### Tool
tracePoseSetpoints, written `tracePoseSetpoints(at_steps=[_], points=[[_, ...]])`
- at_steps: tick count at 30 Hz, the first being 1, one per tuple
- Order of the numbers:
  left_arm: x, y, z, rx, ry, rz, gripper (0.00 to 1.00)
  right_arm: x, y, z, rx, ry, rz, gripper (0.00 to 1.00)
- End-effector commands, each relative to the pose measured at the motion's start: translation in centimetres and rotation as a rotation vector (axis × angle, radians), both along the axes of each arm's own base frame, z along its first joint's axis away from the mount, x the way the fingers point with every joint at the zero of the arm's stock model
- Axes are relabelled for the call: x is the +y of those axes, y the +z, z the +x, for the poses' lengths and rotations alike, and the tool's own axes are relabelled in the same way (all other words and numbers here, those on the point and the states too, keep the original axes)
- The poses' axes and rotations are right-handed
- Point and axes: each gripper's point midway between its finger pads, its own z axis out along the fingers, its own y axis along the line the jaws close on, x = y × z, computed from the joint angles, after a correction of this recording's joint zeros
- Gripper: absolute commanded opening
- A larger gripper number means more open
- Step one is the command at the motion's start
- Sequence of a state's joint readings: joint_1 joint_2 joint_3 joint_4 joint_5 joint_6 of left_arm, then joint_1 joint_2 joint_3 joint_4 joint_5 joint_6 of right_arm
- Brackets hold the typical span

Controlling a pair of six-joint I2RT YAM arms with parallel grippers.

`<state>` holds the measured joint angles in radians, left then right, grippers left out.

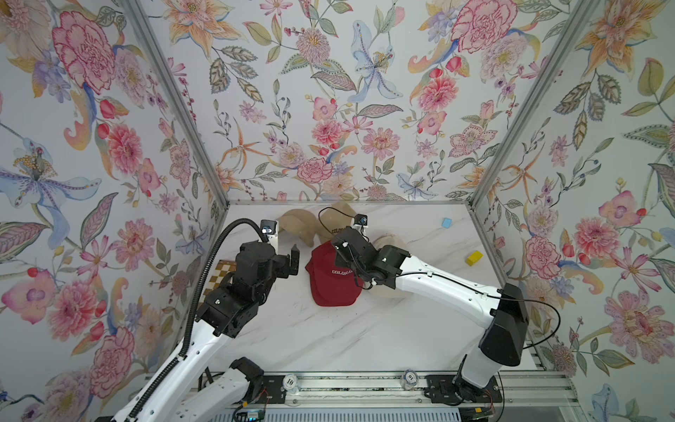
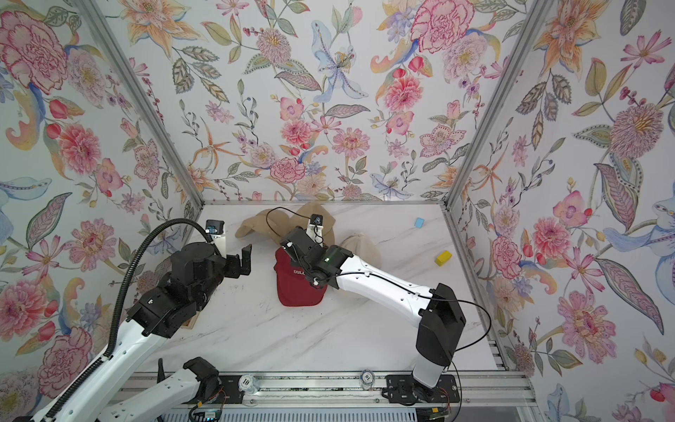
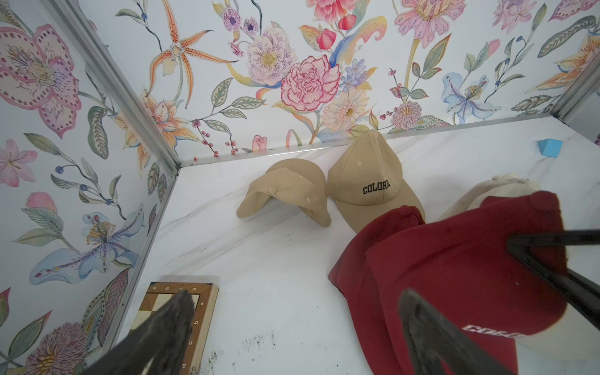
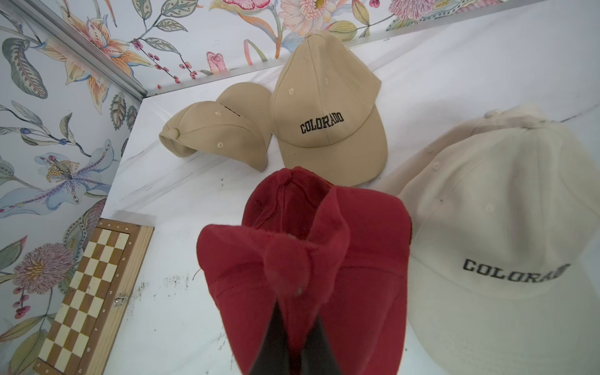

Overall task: Stack the baseball caps by color
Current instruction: Place the baseball cap on the baseball cap.

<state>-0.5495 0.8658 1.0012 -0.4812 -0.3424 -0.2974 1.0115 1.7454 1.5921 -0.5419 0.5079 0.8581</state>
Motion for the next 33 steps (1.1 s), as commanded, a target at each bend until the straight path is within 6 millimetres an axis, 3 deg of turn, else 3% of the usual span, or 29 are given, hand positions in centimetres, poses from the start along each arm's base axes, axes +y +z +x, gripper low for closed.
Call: tracePoseSetpoints(at_steps=[1, 10, 18, 23, 33], points=[[-0.3, -0.1, 0.1, -0.018, -0.024, -0.03, 1.0, 1.3, -0.4, 0.6, 0.029, -0.017, 0.018, 0.0], [-0.3, -1.5, 0.4, 0.014, -0.063, -0.027, 1.0, 2.2, -2.9, 2.6, 0.074, -0.041, -0.042, 0.0], [0.4, -2.1, 0.8, 0.032, -0.065, -0.018, 1.0, 2.3, -4.4, 3.6, 0.105, -0.04, -0.068, 0.0], [0.9, -2.7, 1.0, 0.045, -0.065, -0.018, 1.0, 3.1, -6.3, 3.8, 0.151, -0.01, -0.09, 0.0], [1.4, -3.5, 1.5, 0.069, -0.072, -0.018, 1.0, 2.8, -9.3, 4.7, 0.199, -0.025, -0.126, 0.0]])
